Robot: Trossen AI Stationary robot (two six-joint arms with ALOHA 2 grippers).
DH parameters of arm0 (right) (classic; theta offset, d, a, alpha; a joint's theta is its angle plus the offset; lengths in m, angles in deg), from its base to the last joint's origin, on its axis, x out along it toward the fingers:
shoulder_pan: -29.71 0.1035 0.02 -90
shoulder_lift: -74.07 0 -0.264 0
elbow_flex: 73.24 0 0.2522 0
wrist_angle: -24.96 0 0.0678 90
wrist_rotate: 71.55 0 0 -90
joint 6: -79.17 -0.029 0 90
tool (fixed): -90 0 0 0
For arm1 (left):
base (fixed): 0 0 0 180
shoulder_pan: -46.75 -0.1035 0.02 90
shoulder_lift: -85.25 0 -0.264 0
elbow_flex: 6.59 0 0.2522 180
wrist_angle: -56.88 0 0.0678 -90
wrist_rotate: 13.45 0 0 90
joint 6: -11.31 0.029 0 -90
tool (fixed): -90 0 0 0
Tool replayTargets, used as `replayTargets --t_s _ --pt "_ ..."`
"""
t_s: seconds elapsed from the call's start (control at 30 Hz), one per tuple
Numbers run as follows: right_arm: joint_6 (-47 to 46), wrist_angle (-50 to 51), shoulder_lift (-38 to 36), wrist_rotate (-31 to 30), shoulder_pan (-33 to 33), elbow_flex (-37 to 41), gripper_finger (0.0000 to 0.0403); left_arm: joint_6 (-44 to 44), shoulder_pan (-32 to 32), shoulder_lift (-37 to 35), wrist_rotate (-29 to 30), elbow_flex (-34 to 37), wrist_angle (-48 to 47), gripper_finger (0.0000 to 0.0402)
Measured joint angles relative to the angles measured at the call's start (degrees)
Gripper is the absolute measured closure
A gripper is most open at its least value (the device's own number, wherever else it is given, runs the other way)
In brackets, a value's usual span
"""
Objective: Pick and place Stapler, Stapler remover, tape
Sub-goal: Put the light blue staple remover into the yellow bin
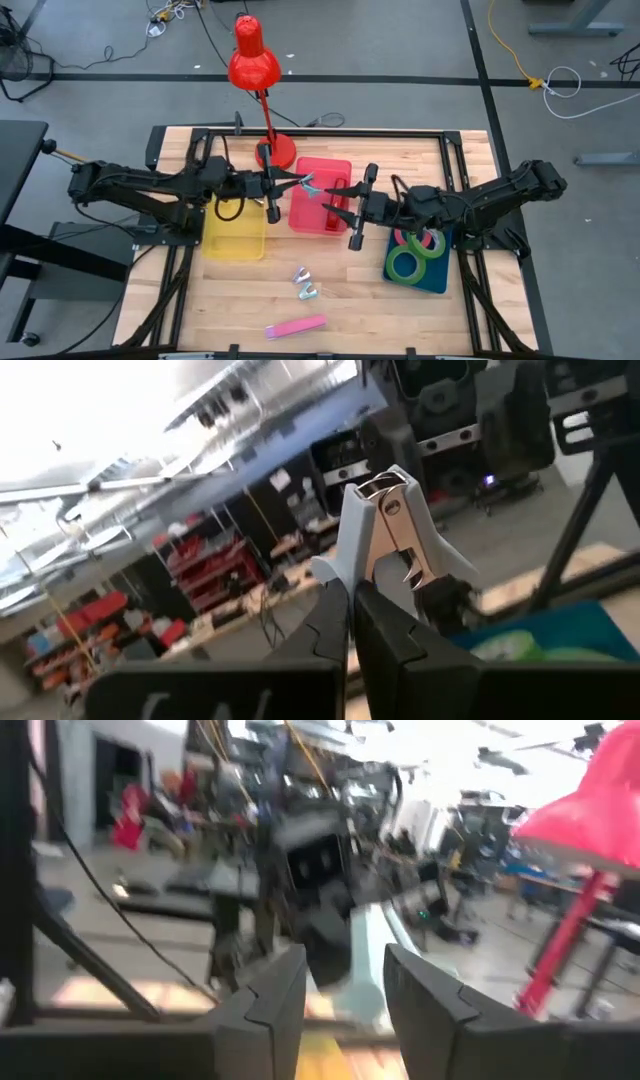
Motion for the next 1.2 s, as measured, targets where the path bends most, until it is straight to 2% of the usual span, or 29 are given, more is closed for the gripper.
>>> replayTargets --t_s 0.1,0.37,0.5,0.67,1.2 --pt "0.1 4.4 0.0 -1.8 0.0 0.0 0.0271 -1.2 0.0 -2.5 0.3 0.0 -6.0 0.0388" --pt "-3.8 18.6 0.0 -1.5 -0.2 0.0 0.0287 -5.4 0.0 -8.4 0.3 0.0 -25.8 0.0388" --pt "-6.0 23.6 0.0 2.4 -0.2 0.0 0.0294 -8.4 0.0 -10.4 0.3 0.0 -35.2 0.0388" --pt "-6.4 26.0 0.0 5.7 -0.1 0.0 0.0300 -12.9 -0.1 -11.2 0.7 0.0 -46.2 0.0388" --pt "-4.9 27.6 0.0 5.9 -0.2 0.0 0.0303 -30.9 -0.1 -10.7 1.2 0.0 -73.9 0.0388"
